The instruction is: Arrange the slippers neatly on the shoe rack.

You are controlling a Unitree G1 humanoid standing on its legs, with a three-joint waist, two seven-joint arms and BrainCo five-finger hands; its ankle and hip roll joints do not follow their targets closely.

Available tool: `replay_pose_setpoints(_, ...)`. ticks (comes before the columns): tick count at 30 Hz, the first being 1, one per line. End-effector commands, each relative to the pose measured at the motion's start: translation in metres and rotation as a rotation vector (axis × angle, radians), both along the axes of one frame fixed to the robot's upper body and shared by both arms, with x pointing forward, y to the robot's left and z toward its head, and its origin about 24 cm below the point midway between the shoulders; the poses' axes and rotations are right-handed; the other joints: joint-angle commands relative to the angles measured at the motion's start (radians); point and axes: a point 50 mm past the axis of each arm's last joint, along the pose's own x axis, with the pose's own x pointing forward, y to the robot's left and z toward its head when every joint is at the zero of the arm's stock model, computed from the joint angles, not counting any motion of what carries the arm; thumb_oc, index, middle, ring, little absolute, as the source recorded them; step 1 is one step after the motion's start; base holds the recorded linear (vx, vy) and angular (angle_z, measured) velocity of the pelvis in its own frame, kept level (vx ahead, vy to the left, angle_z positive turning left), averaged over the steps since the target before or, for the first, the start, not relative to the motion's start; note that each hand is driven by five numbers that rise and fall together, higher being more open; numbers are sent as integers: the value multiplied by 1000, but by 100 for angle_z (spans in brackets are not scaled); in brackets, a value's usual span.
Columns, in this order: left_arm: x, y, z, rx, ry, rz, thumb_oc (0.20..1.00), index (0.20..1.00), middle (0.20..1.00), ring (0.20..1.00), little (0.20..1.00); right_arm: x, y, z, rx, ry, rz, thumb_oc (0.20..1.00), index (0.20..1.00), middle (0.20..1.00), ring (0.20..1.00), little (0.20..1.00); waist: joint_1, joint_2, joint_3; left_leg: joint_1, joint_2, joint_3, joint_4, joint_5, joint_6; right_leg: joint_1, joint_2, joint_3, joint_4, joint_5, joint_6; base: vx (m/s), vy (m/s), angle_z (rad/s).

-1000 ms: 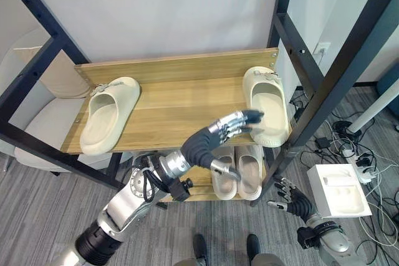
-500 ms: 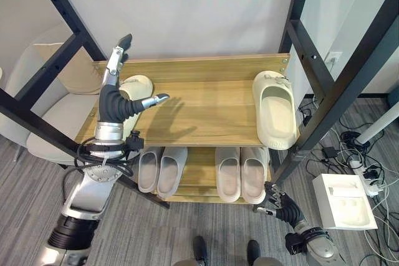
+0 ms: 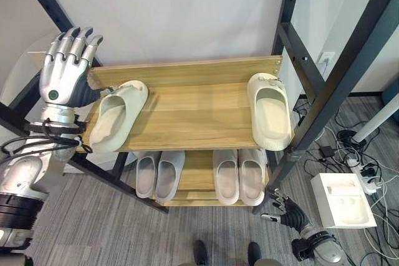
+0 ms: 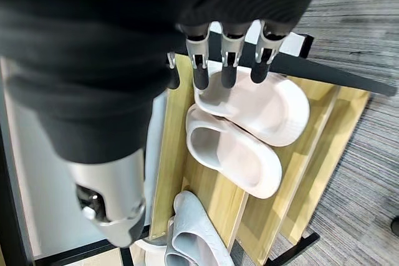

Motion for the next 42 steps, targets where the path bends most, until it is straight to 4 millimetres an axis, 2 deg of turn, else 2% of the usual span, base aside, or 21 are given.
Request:
replay_pose_setpoints(1,13,8,29,114,-34,83,1000,1000,1000,1000,1000,16,6,28,18,-152,80,1000,1000,1000,1000,1000,-17,-34,-1,77,28,-29,-7,-129,-50,16,-63,-29,1,-50,98,17,13,-7)
replay_pose_setpoints(6,23,17,22,237,85,161,1000,1000,1000,1000,1000,16,3,33,17,-170,87,1000,1000,1000,1000,1000,-29,-36,5,72,29,-22,-7,-130,-48,5,-62,-22,1,-46,102,6,13,-5)
replay_pose_setpoints(12,32,34,22,365,202,276,1000,1000,1000,1000,1000,12,-5,39,38,-183,53,1000,1000,1000,1000,1000,-46,-43,9,71,29,-4,-7,-136,-43,-6,-63,-5,1,-38,110,3,28,-4)
replay_pose_setpoints(16,34,42,23,383,235,329,1000,1000,1000,1000,1000,10,-7,42,53,-189,43,1000,1000,1000,1000,1000,-54,-47,11,71,28,2,-7,-140,-41,-11,-63,2,1,-34,114,13,31,-14)
replay_pose_setpoints(23,45,58,22,318,256,436,1000,1000,1000,1000,1000,8,-4,42,65,-185,44,1000,1000,1000,1000,1000,-72,-51,20,66,23,14,-7,-143,-34,-28,-66,18,1,-25,120,6,32,-3)
replay_pose_setpoints(24,46,58,22,319,254,433,614,614,614,614,614,8,-5,42,66,-186,42,1000,1000,1000,1000,1000,-69,-52,20,66,22,14,-7,-143,-34,-28,-66,18,1,-25,120,2,27,-4)
replay_pose_setpoints(25,46,58,22,319,254,433,614,614,614,614,614,8,-5,42,66,-186,42,1000,1000,1000,1000,1000,-69,-52,20,66,22,14,-7,-143,-34,-28,-66,18,1,-25,120,1,30,-4)
replay_pose_setpoints(26,49,61,23,298,264,455,200,200,200,200,200,7,-5,42,75,-183,33,1000,1000,1000,1000,1000,-77,-53,22,63,21,21,-7,-144,-32,-37,-67,25,1,-20,123,-1,42,-5)
replay_pose_setpoints(32,49,67,21,198,261,458,200,200,200,200,200,5,-3,40,83,-179,18,1000,1000,1000,1000,1000,-83,-55,27,66,16,36,-7,-150,-26,-50,-71,43,2,-13,126,7,23,-10)
replay_pose_setpoints(38,50,41,8,95,204,313,200,200,200,200,200,5,0,38,84,-181,3,1000,1000,1000,1000,1000,-74,-56,26,73,14,28,-7,-152,-26,-38,-73,36,1,-19,119,0,0,0)
replay_pose_setpoints(40,49,38,6,89,201,299,200,200,200,200,200,4,0,38,80,-180,6,1000,1000,1000,1000,1000,-75,-54,25,73,14,25,-7,-153,-26,-35,-72,33,1,-20,118,0,0,0)
replay_pose_setpoints(42,50,18,8,75,146,207,200,200,200,200,200,5,2,37,73,-184,7,1000,1000,1000,1000,1000,-69,-56,24,73,13,17,-7,-153,-27,-29,-72,25,1,-24,116,5,-23,0)
